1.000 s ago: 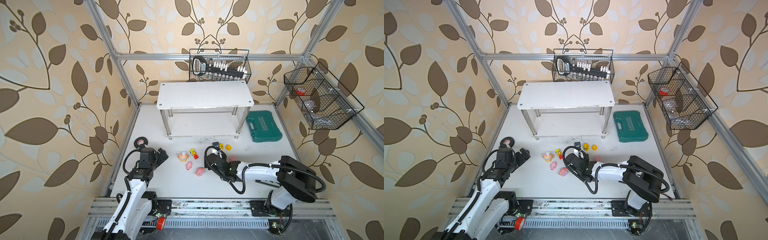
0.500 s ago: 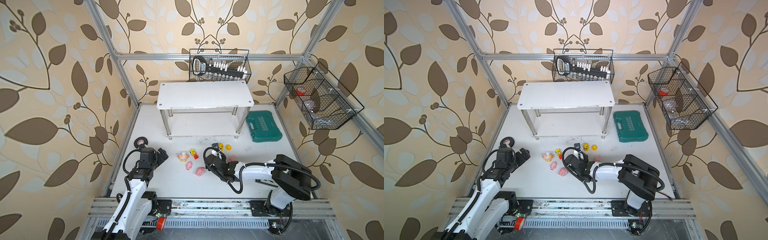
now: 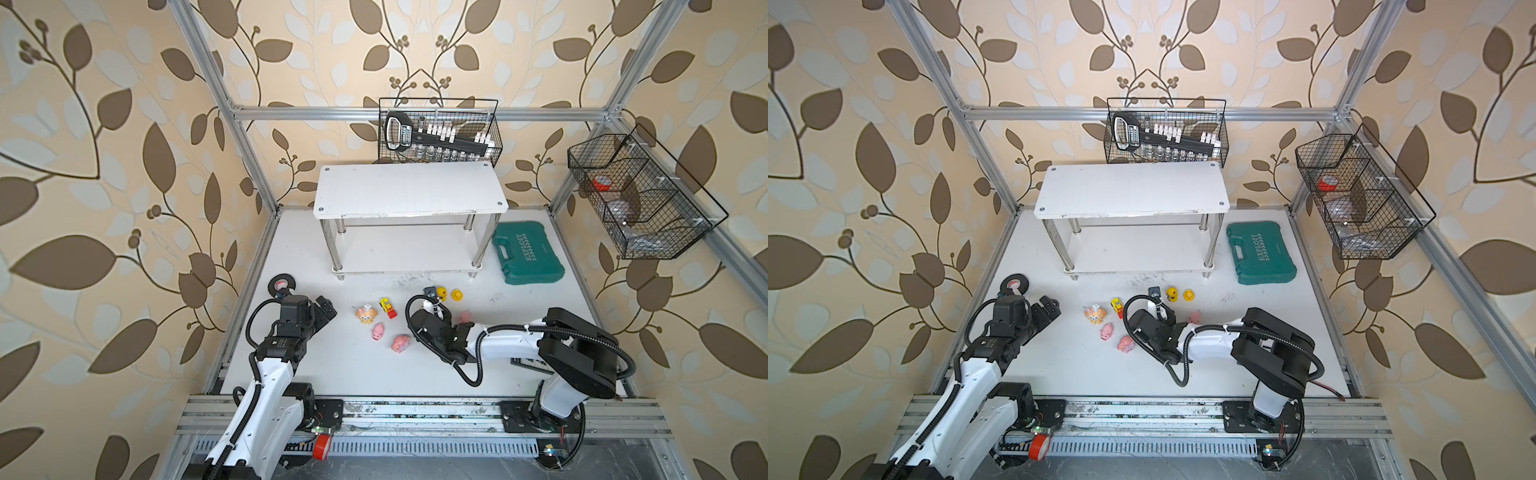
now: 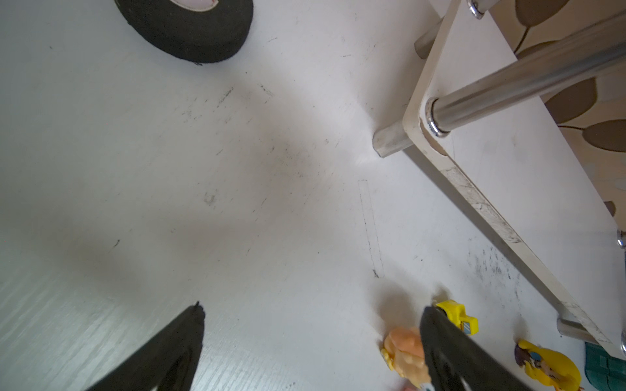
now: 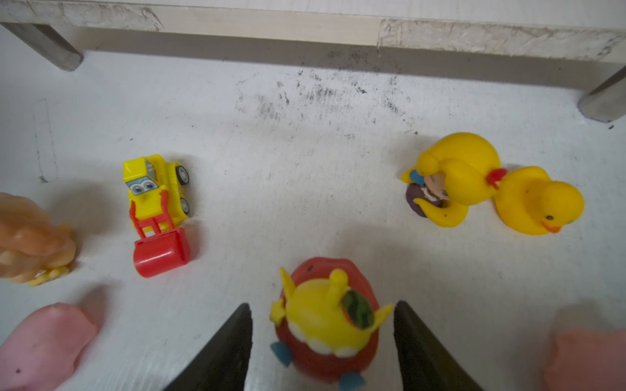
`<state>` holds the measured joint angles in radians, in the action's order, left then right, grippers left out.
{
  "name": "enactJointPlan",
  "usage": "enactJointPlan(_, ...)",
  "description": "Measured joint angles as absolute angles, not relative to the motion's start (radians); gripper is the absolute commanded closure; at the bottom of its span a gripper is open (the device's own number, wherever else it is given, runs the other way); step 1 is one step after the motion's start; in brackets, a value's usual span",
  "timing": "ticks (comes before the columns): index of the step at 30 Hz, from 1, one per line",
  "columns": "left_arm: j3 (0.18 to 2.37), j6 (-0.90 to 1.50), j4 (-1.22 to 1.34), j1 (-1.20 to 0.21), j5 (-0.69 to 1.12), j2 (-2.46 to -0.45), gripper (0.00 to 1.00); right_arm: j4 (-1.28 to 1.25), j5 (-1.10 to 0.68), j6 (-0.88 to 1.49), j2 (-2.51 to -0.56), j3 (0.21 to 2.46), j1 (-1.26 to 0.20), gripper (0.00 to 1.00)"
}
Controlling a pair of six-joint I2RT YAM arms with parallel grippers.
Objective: Organize plastic toys on shelves
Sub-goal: Pick up the plastic toy at the center of the board.
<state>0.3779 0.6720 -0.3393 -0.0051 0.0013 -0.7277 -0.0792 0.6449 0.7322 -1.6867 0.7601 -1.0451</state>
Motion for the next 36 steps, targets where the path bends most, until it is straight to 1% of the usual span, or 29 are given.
enactJointPlan(3,0.378,0.672,-0.339,-0.005,0.001,-0.728,0.01,-0.08,0.648,0.728,-1.69,0.768,-1.045,0.35)
enactJointPlan(5,0.378,0.672,-0.339,-0.005,0.001,-0.728,0.01,-0.08,0.651,0.723,-1.693,0.773,-1.044,0.32)
enactJointPlan(8,0.378,0.672,-0.339,-0.005,0.001,-0.728,0.01,-0.081,0.653,0.714,-1.701,0.78,-1.042,0.32)
enactJointPlan(11,0.378,0.672,-0.339,-0.005,0.001,-0.728,0.01,-0.081,0.655,0.71,-1.705,0.782,-1.038,0.36)
enactJointPlan(13,0.378,0.672,-0.339,-0.005,0.001,-0.728,0.01,-0.081,0.656,0.705,-1.705,0.783,-1.036,0.42)
enactJointPlan(15,0.378,0.672,-0.339,-0.005,0.001,-0.728,0.01,-0.083,0.658,0.702,-1.705,0.784,-1.034,0.47)
enactJointPlan(17,0.378,0.672,-0.339,-0.005,0.001,-0.728,0.01,-0.084,0.659,0.696,-1.705,0.784,-1.034,0.48)
enactJointPlan(23,0.378,0.672,-0.339,-0.005,0.002,-0.728,0.01,-0.086,0.663,0.688,-1.705,0.784,-1.034,0.56)
enactJointPlan(24,0.378,0.672,-0.339,-0.005,0.002,-0.728,0.01,-0.086,0.663,0.687,-1.705,0.784,-1.034,0.59)
enactJointPlan(26,0.378,0.672,-0.339,-0.005,0.002,-0.728,0.01,-0.083,0.664,0.682,-1.705,0.784,-1.034,0.62)
enactJointPlan(29,0.378,0.672,-0.339,-0.005,0.002,-0.728,0.01,-0.072,0.666,0.675,-1.705,0.788,-1.034,0.69)
enactJointPlan(33,0.378,0.672,-0.338,-0.005,0.002,-0.728,0.01,-0.031,0.67,0.66,-1.691,0.806,-1.041,0.7)
enactJointPlan(36,0.378,0.672,-0.335,-0.005,0.002,-0.728,0.01,0.02,0.67,0.642,-1.643,0.832,-1.05,0.69)
